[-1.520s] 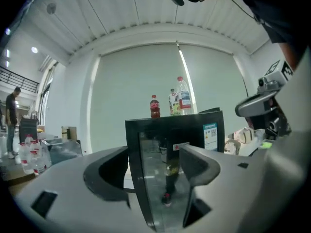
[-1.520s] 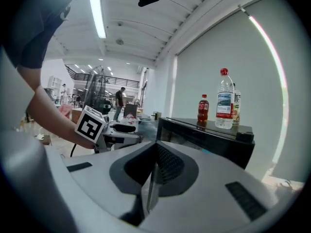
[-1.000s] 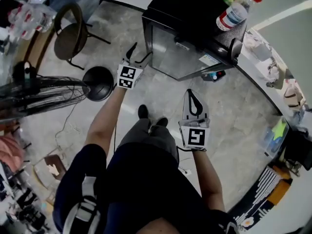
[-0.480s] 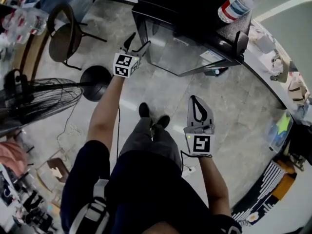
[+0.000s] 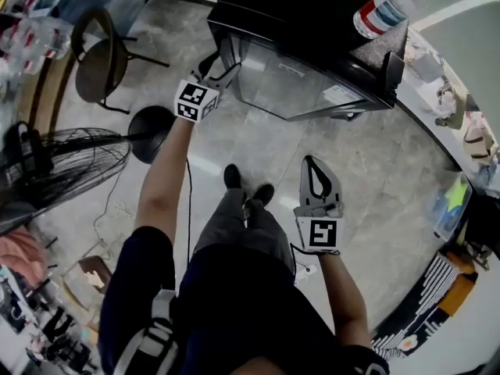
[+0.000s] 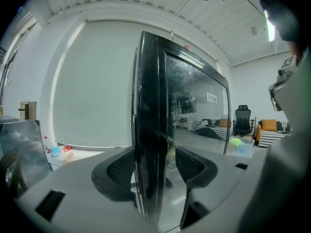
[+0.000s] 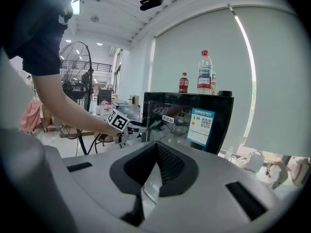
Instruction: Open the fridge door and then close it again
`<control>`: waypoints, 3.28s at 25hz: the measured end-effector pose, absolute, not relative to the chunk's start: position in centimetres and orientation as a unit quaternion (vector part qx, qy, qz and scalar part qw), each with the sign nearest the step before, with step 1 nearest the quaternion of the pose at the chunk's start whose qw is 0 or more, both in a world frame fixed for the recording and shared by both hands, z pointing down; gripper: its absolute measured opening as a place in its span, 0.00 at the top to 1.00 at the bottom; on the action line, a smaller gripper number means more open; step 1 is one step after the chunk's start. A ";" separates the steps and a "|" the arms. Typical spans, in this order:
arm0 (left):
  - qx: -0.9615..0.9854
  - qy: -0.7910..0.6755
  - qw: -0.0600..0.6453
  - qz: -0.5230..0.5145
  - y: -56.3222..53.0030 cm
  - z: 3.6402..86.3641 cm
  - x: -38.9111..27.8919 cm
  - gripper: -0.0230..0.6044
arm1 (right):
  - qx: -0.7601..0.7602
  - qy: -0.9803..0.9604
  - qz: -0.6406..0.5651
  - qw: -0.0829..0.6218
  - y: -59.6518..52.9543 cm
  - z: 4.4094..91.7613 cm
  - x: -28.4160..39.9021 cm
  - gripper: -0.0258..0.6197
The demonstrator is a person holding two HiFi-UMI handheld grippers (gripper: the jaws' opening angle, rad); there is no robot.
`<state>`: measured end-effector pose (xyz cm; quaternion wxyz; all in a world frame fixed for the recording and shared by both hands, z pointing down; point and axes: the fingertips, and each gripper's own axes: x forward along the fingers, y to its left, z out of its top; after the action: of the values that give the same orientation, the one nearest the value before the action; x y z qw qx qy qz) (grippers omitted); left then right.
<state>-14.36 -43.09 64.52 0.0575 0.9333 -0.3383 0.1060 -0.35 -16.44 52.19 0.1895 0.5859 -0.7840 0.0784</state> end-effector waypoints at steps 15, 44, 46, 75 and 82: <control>0.932 -0.339 0.077 0.106 -43.1 64.3 -15.2 0.65 | 0.579 -0.785 0.092 0.198 -15.7 53.6 -1.2 0.93; 0.902 -0.405 0.081 0.124 -33.4 64.2 -18.8 0.71 | 0.562 -0.802 0.072 0.190 -13.0 51.8 -1.7 0.93; 0.899 -0.411 0.083 0.127 -31.9 64.3 -19.1 0.72 | 0.559 -0.803 0.070 0.192 -12.3 51.5 -1.7 0.93; 0.866 -0.469 0.077 0.157 -18.8 63.3 -18.8 0.79 | 0.554 -0.809 0.071 0.184 -2.8 48.7 0.2 0.93; 0.863 -0.474 0.075 0.159 -15.5 63.1 -18.4 0.81 | 0.558 -0.808 0.067 0.178 -0.5 48.3 -0.7 0.93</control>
<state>-18.41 -15.46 63.07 0.0745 0.8628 -0.4740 0.1591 -0.68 -0.53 48.33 0.1778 0.5578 -0.8080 0.0670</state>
